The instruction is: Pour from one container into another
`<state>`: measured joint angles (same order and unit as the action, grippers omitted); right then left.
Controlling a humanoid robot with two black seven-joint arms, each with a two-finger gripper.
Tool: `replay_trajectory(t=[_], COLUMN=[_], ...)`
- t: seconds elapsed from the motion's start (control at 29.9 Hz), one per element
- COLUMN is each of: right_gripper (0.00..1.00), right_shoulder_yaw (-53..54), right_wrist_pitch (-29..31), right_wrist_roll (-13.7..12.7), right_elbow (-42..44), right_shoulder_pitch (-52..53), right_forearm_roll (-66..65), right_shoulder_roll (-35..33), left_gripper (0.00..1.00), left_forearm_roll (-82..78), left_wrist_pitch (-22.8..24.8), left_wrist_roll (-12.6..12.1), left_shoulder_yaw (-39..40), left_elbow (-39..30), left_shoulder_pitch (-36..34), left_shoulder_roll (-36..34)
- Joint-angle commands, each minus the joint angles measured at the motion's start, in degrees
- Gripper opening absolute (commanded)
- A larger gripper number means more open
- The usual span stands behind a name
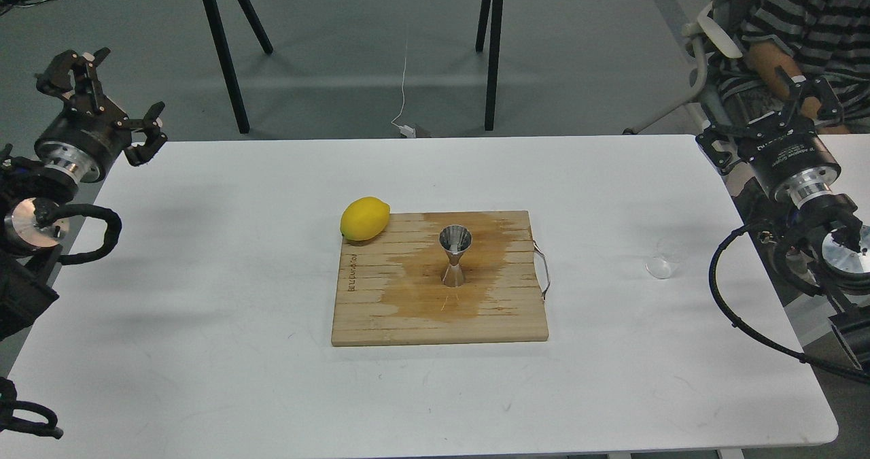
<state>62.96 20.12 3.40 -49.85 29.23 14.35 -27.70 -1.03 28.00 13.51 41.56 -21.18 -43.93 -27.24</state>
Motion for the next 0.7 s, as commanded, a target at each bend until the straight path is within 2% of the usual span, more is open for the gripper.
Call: replay_trajectory(t=[0.0,0.17,0.67], right_gripper=[0.99,0.99,0.99], right_shoulder_yaw=[-2.48,-8.29,-7.59], right_wrist_pitch=[-0.25,-0.79,-0.61], right_wrist_roll=[0.03,0.29,0.47], right_elbow=[-0.25,0.02,-0.42], right_shoulder_pitch=[0.99,4.52,2.14], right_forearm_roll=[-1.07,-3.62,-3.54], right_shoulder_roll=[0.10,0.37,0.37], left_gripper=[0.99,0.99,0.99], left_forearm_roll=[1.73,1.64,1.73], left_wrist_pitch=[0.00,0.00,0.00], left_wrist_roll=[0.73,1.96,2.14], left_shoulder_yaw=[0.19,0.10,0.28], left_elbow=[1.75,2.02,2.02], left_shoulder_pitch=[1.57,1.13,-0.19], left_shoulder_roll=[1.57,2.81,2.46])
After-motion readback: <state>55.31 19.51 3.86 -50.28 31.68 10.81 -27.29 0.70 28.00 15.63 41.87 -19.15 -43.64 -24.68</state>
